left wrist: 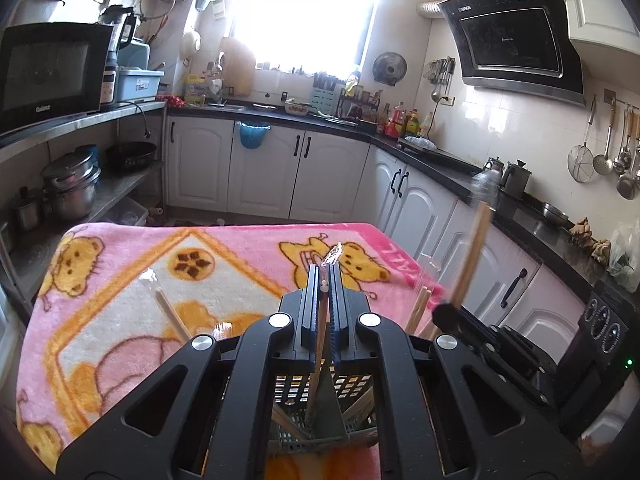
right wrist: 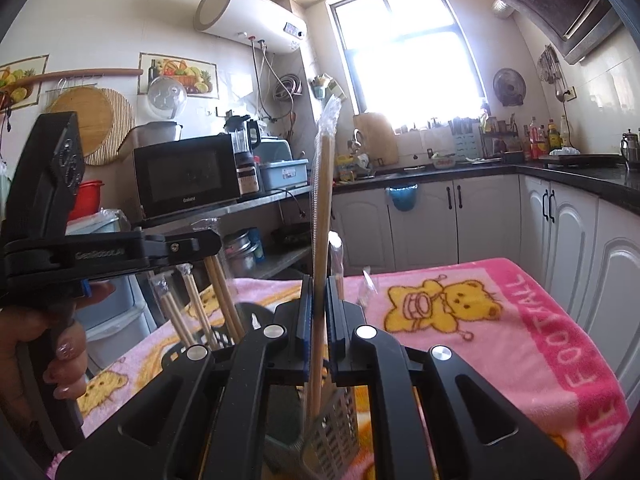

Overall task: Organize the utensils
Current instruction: 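Hold the chopstick upright inside the caddy with the left gripper, then open the left gripper to release the chopstick into the caddy, then move the open left gripper down to the loose chopstick pile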

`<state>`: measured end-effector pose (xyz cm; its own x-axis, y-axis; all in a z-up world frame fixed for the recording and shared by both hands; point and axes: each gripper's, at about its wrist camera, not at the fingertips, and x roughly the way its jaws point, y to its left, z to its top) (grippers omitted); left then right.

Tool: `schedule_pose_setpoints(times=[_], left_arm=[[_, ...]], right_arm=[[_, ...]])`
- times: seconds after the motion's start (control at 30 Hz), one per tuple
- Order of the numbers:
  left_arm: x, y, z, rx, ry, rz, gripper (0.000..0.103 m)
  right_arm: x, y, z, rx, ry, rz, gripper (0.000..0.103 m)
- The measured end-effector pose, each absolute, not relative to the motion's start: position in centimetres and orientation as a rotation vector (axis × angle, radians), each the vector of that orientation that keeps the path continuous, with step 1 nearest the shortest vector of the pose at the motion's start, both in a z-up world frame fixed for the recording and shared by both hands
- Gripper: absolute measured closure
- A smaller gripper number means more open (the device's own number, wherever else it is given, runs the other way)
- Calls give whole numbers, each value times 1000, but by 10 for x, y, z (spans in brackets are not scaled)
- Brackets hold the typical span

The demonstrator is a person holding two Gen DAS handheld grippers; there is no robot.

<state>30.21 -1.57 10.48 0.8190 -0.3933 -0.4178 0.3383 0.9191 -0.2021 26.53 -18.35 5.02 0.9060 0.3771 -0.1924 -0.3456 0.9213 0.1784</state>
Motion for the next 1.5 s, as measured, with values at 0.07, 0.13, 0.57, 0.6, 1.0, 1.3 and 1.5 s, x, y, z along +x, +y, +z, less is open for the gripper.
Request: schedule_pose_setpoints(times=[0.07,0.13,0.57,0.6,1.0,1.3,1.5], left_arm=[[302,-17,103,-120,477,-391,101],[302,-20,101,-119,483,-393,101],[292,-19,93,-119,522,-399,101],[291,-18,93,-122,522,-397,101],[278,-4,99,-134,522,-373,88],[265,2,104,-131,526,-359,65],[249,3,103,-136,521,-344,36]], right_arm=[[262,-185,48,137,241,374,95],[258,-187,47,136,261,373,95],[250,-190,37,122,351,354,91],[250,-189,38,117,356,358,90],[246,-182,35,91,415,379,74],[236,-189,37,85,434,381,65],[227,-196,36,89,475,369,54]])
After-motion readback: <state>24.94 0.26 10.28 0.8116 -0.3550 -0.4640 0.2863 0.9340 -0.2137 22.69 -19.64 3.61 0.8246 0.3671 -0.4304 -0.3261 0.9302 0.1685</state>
